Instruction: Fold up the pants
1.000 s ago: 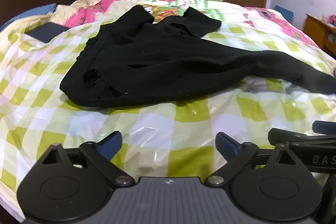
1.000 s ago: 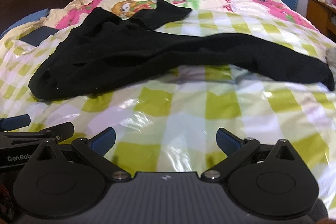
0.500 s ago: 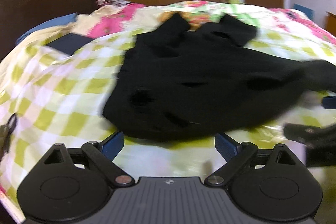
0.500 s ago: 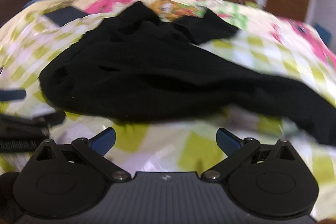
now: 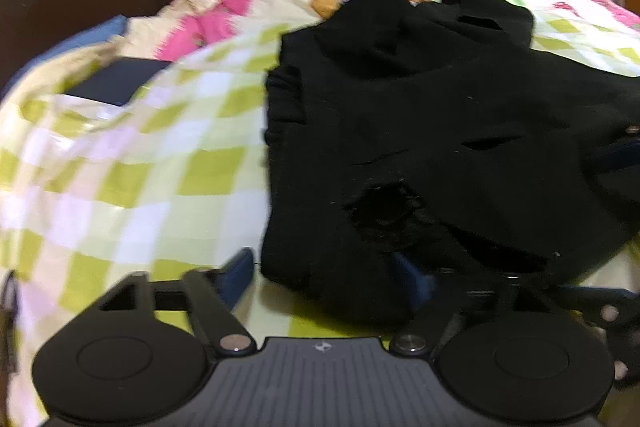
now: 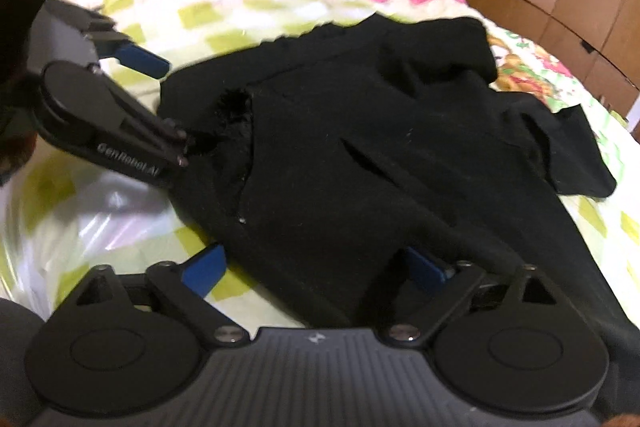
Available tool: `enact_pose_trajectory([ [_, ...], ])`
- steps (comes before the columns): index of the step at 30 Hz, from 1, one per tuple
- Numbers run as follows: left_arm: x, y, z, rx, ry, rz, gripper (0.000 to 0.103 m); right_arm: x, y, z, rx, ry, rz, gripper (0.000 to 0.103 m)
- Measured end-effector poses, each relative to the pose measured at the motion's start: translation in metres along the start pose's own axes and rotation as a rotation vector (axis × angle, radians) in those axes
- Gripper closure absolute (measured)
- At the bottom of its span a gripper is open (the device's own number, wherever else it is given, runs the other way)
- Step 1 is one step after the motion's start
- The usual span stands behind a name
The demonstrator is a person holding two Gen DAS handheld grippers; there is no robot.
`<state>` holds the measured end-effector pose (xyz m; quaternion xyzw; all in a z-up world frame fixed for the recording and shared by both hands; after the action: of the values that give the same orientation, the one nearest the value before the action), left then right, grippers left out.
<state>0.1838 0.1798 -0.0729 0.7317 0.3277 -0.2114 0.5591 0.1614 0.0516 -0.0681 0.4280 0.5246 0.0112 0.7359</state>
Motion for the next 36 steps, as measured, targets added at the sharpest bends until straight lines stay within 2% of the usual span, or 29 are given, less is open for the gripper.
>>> enact_pose_trajectory([
  [2, 0.0, 0.0, 0.0, 0.018, -0.013, 0.009, 0.03, 0.005, 0.006, 0.003, 0.015, 0.004, -0.009, 0.018],
  [3, -0.002, 0.0, 0.0, 0.029, -0.016, 0.016, 0.04, 0.006, 0.008, 0.005, 0.023, 0.013, -0.014, 0.027],
  [4, -0.003, 0.0, -0.002, 0.032, -0.023, 0.022, 0.047, 0.008, 0.01, 0.005, 0.031, 0.029, -0.016, 0.04],
  [8, -0.006, -0.002, -0.016, 0.016, -0.081, 0.024, 0.051, 0.011, 0.017, -0.003, 0.049, 0.05, -0.039, 0.067],
  [10, -0.01, -0.003, -0.025, 0.009, -0.082, 0.029, 0.053, 0.012, 0.024, -0.015, 0.056, 0.075, -0.052, 0.081],
  [11, -0.013, -0.005, -0.031, 0.008, -0.071, 0.036, 0.053, 0.011, 0.026, -0.024, 0.053, 0.091, -0.058, 0.083],
  [16, -0.023, -0.018, -0.065, 0.001, -0.028, 0.041, 0.053, 0.011, 0.04, -0.076, 0.007, 0.174, -0.049, 0.085],
  [22, -0.029, -0.037, -0.101, 0.026, 0.094, -0.009, 0.052, 0.022, 0.061, -0.123, 0.046, 0.276, 0.004, 0.087],
  [26, -0.037, -0.045, -0.112, 0.031, 0.136, -0.022, 0.048, 0.018, 0.067, -0.132, 0.066, 0.3, 0.016, 0.073],
  [28, -0.046, -0.044, -0.108, 0.027, 0.152, -0.006, 0.046, 0.001, 0.066, -0.129, 0.088, 0.303, 0.05, 0.066],
  [30, -0.056, -0.043, -0.105, 0.024, 0.169, 0.013, 0.046, -0.017, 0.06, -0.117, 0.123, 0.288, 0.077, 0.065],
  [33, -0.072, -0.042, -0.103, 0.015, 0.186, 0.031, 0.046, -0.046, 0.038, -0.089, 0.204, 0.233, 0.097, 0.061],
  [36, -0.092, -0.04, -0.093, 0.023, 0.201, 0.063, 0.046, -0.077, -0.001, -0.048, 0.327, 0.132, 0.095, 0.06],
])
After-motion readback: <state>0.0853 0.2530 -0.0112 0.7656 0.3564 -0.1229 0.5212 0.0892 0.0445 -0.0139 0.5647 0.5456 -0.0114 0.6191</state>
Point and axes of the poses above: each gripper's, at about its wrist camera, not at the fingertips, and x roughly the way its jaws point, z to its right, y to its top, the point moved 4 cm from there along x, roughly the way its jaws point, and after that the axes turned 9 degrees about y, right-handed, at the moved point
